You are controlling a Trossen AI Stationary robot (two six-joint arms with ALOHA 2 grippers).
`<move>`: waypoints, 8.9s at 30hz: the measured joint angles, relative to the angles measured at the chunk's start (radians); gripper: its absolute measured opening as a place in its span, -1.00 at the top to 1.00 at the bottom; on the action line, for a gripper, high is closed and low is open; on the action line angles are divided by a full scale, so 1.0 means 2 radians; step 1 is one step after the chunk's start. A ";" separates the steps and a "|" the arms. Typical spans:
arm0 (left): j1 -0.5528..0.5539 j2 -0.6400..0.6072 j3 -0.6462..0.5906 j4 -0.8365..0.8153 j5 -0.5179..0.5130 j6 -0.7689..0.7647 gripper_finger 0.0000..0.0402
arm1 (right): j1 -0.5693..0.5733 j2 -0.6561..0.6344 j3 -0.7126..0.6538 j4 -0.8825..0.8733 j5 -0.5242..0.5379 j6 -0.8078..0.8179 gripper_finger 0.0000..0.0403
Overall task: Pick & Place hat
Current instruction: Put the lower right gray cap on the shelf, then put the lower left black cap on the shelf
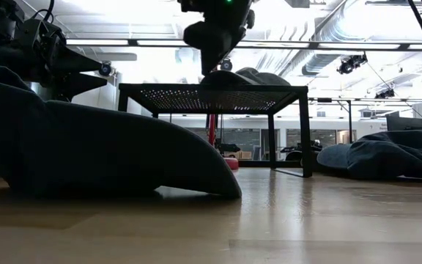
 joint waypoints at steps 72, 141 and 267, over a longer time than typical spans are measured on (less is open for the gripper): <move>0.000 0.000 0.000 0.000 0.000 0.000 -0.27 | 0.042 -0.069 0.000 -0.161 -0.086 -0.201 0.93; 0.000 0.000 0.000 0.000 0.000 0.000 -0.27 | 0.001 -0.082 0.000 -0.164 -0.243 -0.134 -0.08; 0.000 0.000 0.000 0.000 0.000 0.000 -0.27 | 0.204 0.013 0.002 0.084 -0.297 0.170 0.99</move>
